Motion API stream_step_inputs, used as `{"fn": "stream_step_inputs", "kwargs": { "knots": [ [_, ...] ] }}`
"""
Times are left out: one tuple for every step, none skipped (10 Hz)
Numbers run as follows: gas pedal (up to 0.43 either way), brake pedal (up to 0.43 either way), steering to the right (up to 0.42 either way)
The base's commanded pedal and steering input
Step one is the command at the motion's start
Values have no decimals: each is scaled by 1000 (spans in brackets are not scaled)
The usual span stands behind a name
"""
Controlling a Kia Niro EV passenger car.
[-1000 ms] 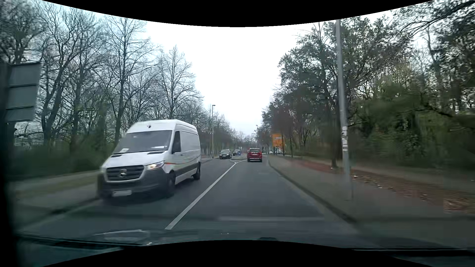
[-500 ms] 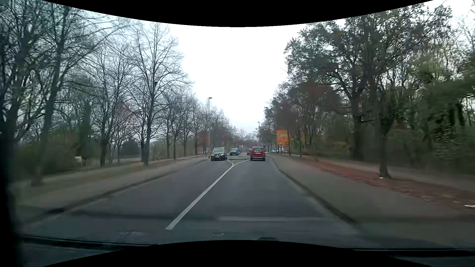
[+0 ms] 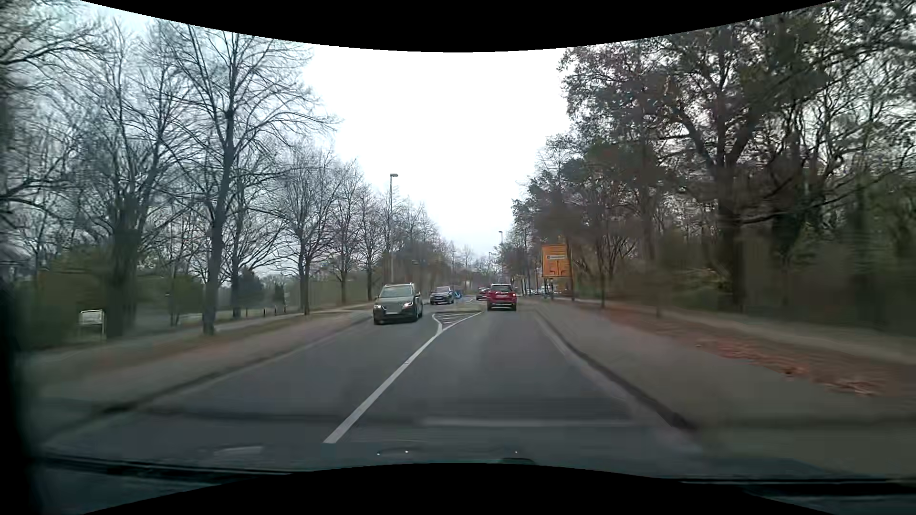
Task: Follow the waypoints while adhering to traffic rules and regulations
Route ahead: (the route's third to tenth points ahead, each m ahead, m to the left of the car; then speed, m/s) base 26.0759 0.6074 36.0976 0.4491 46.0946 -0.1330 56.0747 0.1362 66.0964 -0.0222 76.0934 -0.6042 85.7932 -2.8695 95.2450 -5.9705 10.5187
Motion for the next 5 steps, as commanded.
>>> {"fn": "stream_step_inputs", "kwargs": {
  "knots": [
    [138, 0, 12],
    [138, 0, 17],
    [138, 0, 23],
    [130, 0, 25],
    [118, 0, 27]
  ]
}}
